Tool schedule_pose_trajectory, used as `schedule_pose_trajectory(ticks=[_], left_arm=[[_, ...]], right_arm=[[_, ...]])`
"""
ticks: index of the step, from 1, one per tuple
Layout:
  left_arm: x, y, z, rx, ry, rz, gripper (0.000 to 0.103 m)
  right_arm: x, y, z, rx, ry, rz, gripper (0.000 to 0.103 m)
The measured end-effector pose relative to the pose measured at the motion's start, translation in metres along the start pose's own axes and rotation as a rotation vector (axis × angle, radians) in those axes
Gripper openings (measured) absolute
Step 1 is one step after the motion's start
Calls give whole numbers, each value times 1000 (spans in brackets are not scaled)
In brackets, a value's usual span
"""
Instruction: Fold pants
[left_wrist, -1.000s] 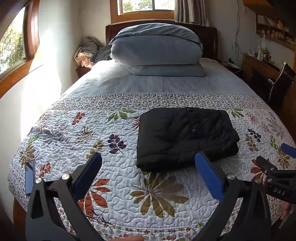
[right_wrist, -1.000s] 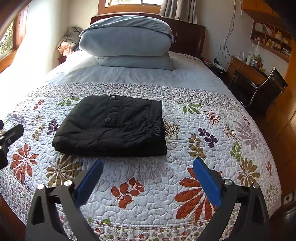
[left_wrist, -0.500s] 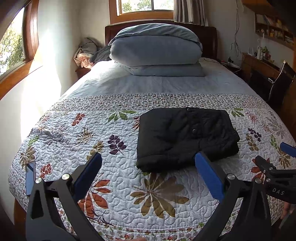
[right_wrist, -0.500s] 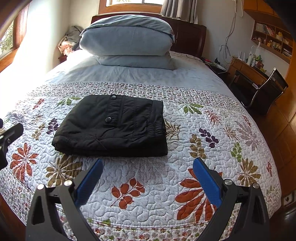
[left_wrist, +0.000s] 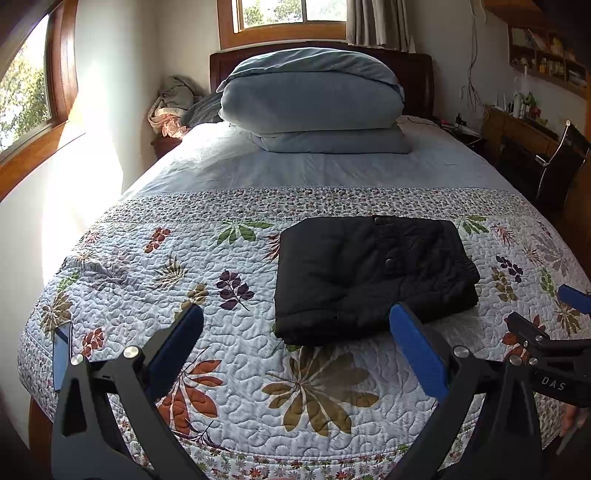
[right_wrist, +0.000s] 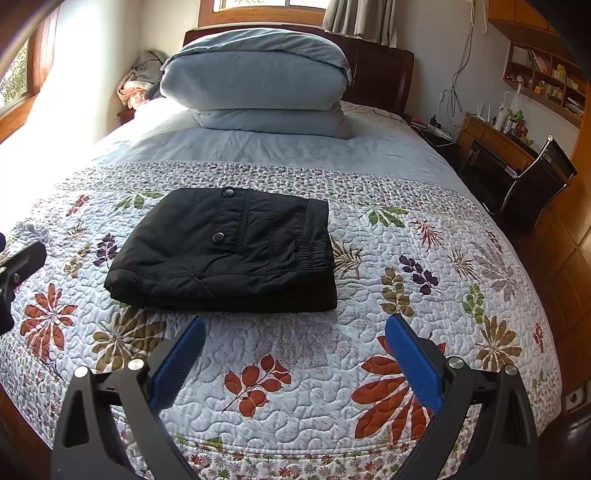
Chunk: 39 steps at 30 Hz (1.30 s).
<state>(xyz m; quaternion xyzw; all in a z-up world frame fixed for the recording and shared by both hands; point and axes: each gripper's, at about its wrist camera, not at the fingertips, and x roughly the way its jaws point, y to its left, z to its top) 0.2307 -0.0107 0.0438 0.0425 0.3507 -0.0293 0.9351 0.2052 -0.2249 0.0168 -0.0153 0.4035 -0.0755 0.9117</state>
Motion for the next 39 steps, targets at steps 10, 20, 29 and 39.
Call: schedule_pose_trajectory(ticks=[10,20,29,39], left_arm=[[0,0,0,1,1,0,100],[0,-1,0,5,-1,-4,100],[1,-3,0,11,1,-6,100],[2,-3,-1,11,4,-7,100]], right_arm=[[0,0,-1,-1,1,0,98],[1,0,-2,-1,3,1,98],[4,-1,-5,2,8,1,98],[5,-2,-6,0,11,2,98]])
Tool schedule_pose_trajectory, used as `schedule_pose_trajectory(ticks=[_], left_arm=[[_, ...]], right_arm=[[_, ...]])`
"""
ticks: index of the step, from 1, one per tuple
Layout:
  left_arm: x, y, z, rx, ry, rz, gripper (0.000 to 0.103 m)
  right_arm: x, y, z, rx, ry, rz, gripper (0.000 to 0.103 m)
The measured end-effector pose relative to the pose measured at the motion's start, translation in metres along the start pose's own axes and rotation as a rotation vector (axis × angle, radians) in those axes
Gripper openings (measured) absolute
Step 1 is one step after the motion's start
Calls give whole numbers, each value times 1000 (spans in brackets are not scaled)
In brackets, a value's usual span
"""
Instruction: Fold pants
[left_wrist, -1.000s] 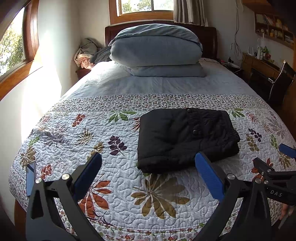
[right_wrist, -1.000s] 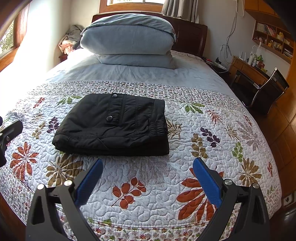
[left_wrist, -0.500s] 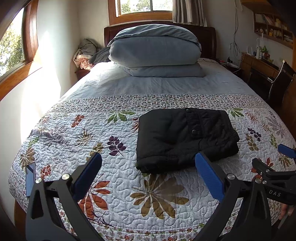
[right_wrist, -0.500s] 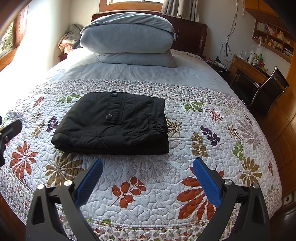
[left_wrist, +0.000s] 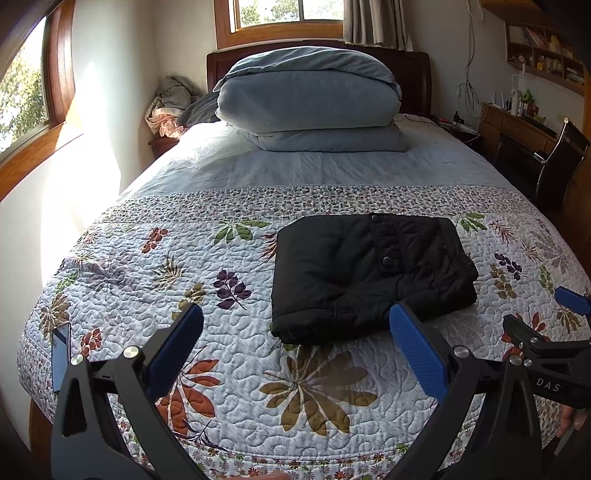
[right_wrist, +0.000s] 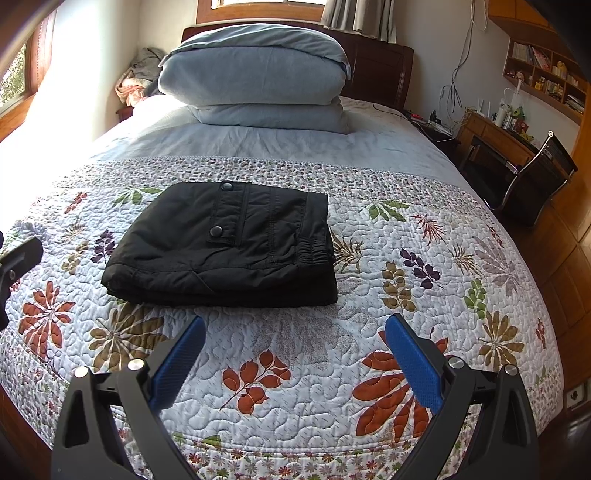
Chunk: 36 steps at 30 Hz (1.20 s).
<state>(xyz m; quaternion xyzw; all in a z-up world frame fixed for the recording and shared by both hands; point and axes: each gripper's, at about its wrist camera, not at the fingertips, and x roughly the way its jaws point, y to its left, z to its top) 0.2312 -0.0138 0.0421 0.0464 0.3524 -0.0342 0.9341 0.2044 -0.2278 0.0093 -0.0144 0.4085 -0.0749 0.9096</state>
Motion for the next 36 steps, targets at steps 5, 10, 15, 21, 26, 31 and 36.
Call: schedule_pose_trajectory(ticks=[5,10,15,21,26,31,36], left_arm=[[0,-1,0,3,2,-1,100],[1,-1,0,7,9,11,100],[-1,0,0,-7,-8,-1,100],[-4,0,0,-9,-22,-22,100],[-3,0,0,-17,-21,-28,100],[-3,2,0,-25,-21,-27,100],[-6,1,-1,-28,-38,-49,101]], right_arm=[[0,-1,0,0,1,1,98],[0,0,0,1,2,2,98],[1,-1,-1,2,2,-1,98],[2,-1,-1,2,4,0,98],[2,-1,-1,3,3,-1,98],[3,-1,-1,2,2,-1,98],[4,-1,-1,3,4,-2,98]])
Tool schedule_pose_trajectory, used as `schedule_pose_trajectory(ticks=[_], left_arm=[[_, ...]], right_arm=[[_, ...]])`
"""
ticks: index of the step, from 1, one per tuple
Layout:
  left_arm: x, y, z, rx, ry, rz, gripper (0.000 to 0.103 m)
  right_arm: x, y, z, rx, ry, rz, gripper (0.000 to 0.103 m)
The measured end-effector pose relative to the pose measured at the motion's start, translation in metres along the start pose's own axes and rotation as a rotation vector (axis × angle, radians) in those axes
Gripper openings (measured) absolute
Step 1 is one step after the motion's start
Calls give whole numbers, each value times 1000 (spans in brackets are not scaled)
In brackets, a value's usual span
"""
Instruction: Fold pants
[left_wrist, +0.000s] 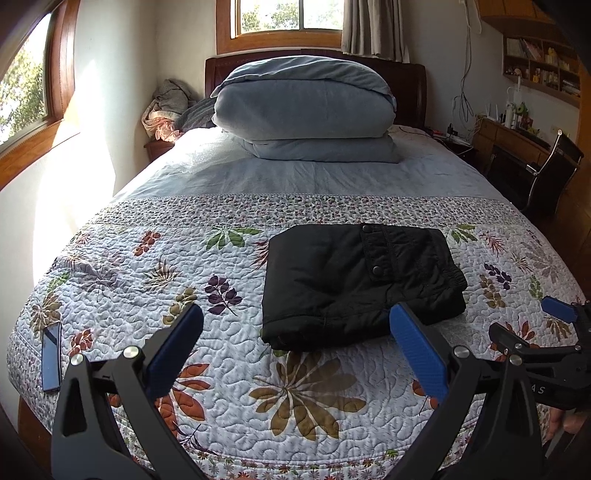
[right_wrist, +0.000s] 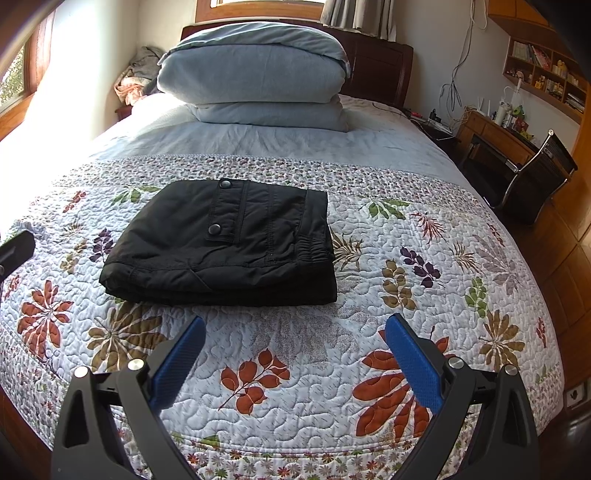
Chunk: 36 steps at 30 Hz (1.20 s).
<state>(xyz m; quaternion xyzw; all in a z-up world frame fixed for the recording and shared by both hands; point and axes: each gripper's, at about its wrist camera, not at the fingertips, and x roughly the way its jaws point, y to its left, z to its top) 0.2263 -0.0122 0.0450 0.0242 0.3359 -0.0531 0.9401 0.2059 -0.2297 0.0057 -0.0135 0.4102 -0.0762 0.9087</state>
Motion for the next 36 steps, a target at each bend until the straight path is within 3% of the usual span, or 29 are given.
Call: schedule_pose_trajectory(ticks=[9,36], left_arm=[[3,2,1,-10,14,22,100],[2,-5,-1,11,8,-18,100]], right_arm=[[1,-1,0,0,0,2,98],[4,0,1,0,10,1,98]])
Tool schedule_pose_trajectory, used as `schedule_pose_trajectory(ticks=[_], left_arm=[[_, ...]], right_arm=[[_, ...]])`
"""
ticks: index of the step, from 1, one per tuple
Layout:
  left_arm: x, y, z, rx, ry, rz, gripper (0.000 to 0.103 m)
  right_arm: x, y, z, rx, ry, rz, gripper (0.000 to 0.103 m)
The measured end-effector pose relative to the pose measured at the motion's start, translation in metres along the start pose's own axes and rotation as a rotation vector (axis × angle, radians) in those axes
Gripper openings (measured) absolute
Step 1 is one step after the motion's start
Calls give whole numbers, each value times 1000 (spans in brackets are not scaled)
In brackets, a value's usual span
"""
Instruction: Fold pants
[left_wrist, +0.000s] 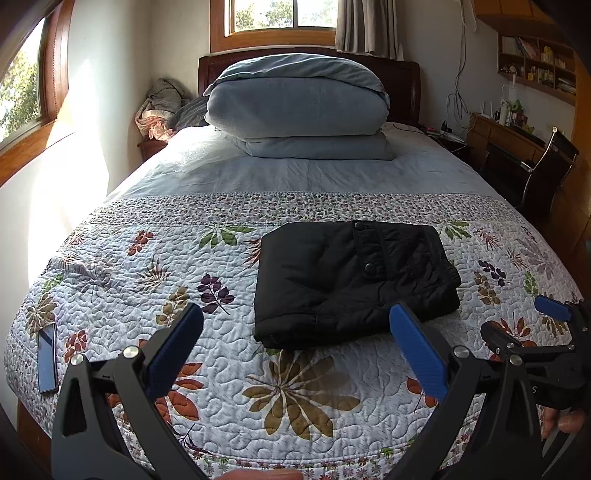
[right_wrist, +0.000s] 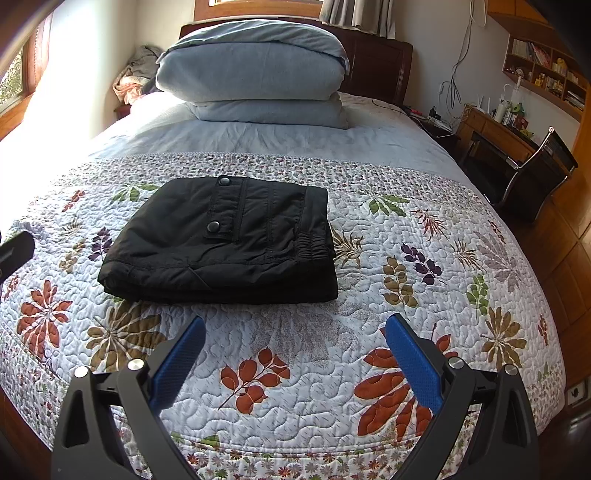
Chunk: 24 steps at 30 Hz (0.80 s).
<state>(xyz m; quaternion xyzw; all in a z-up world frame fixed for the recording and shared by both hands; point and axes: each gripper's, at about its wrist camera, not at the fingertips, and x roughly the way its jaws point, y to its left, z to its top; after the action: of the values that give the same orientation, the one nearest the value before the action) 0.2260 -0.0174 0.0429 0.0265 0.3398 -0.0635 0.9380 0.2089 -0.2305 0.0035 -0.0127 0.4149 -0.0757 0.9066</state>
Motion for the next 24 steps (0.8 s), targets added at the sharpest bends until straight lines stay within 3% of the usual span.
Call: schedule_pose_trajectory(ticks=[3,14,18,24], left_arm=[[-1,1,0,-14,-3,-26,100],[5,1,-1,-17,20,-4,101],[13,2,-5,-28,51,44,101],[16,4,-14,-51,52,20,101]], right_arm=[[0,0,-1,-1,2,0,98],[2,0,-2,1,6,1,98],[2,-1,-2,1,7,1,98],[4,-2,-3,4,10,-1,98]])
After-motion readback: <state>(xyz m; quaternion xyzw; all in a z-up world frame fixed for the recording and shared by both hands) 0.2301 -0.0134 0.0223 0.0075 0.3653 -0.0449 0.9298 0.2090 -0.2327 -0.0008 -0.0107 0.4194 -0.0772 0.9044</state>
